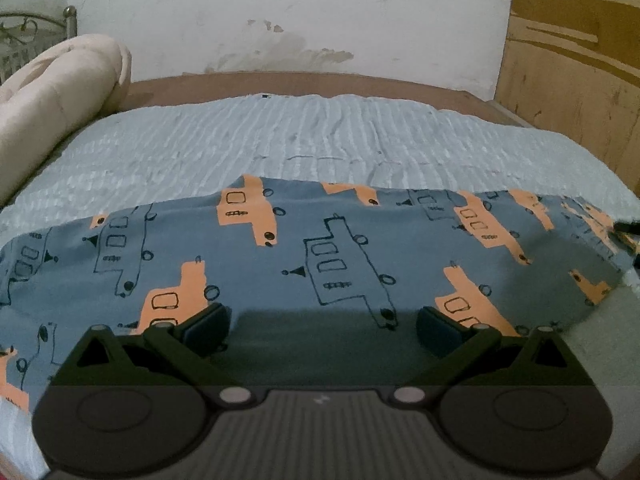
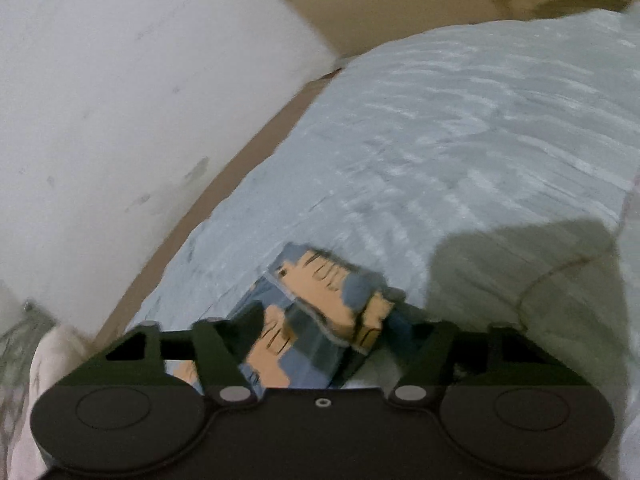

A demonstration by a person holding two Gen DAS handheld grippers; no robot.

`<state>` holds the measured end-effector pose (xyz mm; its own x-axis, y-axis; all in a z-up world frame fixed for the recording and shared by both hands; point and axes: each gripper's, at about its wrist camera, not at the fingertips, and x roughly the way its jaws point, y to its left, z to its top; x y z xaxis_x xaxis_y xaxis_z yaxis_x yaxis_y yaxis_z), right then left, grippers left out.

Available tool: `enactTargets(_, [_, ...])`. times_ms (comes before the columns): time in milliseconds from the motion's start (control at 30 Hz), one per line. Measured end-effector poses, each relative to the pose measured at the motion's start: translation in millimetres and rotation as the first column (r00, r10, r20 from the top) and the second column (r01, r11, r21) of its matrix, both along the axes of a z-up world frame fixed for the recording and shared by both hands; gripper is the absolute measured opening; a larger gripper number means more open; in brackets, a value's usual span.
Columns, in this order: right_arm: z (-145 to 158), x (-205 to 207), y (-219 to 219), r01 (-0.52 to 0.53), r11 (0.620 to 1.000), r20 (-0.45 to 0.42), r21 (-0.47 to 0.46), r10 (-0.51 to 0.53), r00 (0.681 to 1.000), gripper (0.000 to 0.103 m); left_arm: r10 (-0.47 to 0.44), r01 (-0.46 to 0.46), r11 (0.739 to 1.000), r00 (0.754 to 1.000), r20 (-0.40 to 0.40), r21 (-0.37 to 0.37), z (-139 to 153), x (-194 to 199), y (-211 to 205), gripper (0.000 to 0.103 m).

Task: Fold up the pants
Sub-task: 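Grasp the pants edge with the right gripper while the left gripper grasps the cuff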

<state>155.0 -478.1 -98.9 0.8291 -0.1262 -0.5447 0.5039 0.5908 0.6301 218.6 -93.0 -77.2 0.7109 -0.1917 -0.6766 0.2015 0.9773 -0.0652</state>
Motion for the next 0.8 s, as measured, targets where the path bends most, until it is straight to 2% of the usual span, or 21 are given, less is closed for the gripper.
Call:
enactTargets(33, [0,1,1,0.028,1.000,-0.008,0.002,-0.028,1.000,0.042,0.003,-0.003,1.000,1.000,-0.004,-0.007,1,0,1,0.102])
enactTargets(67, [0,2,2,0.053,0.999,-0.019,0.000,-0.053,0.998,0.025,0.006,-0.006,1.000,1.000,-0.008,-0.016,2,0,2,0.102])
enactTargets(100, [-1,3,2,0.072,0.997,-0.028,-0.003,-0.072,0.997,0.017,0.008,-0.008,1.000,1.000,-0.011,-0.026,3,0,4,0.102])
enactTargets(200, [2,5,8,0.068,0.996,-0.027,-0.059,-0.070,0.997,0.015,0.017,-0.019,0.997,1.000,-0.025,-0.077,9,1,10,0.102])
enactTargets(300, [19,8,24,0.007,0.981,-0.018,-0.195,-0.010,1.000,0.014,0.035,-0.040,0.989,0.999,-0.036,-0.140,16,0,18,0.102])
enactTargets(367, [34,11,40,-0.043,0.949,-0.016,-0.311,0.040,0.999,0.014,0.040,-0.046,0.983,0.998,-0.039,-0.180,20,-1,23,0.102])
enactTargets(467, [55,15,71,-0.131,0.867,-0.017,-0.481,0.140,0.990,0.014,0.046,-0.053,0.969,0.998,-0.036,-0.243,25,-2,31,0.102])
enactTargets(600, [75,16,126,-0.255,0.695,-0.044,-0.672,0.307,0.951,0.014,0.055,-0.066,0.938,0.998,-0.042,-0.341,28,-4,44,0.102])
enactTargets(700, [75,10,171,-0.357,0.586,-0.093,-0.728,0.431,0.898,0.014,0.065,-0.078,0.926,0.997,-0.046,-0.369,28,-5,48,0.102])
enactTargets(800, [59,6,205,-0.448,0.521,-0.159,-0.727,0.506,0.848,0.014,0.069,-0.084,0.927,0.996,-0.054,-0.366,25,-5,49,0.102])
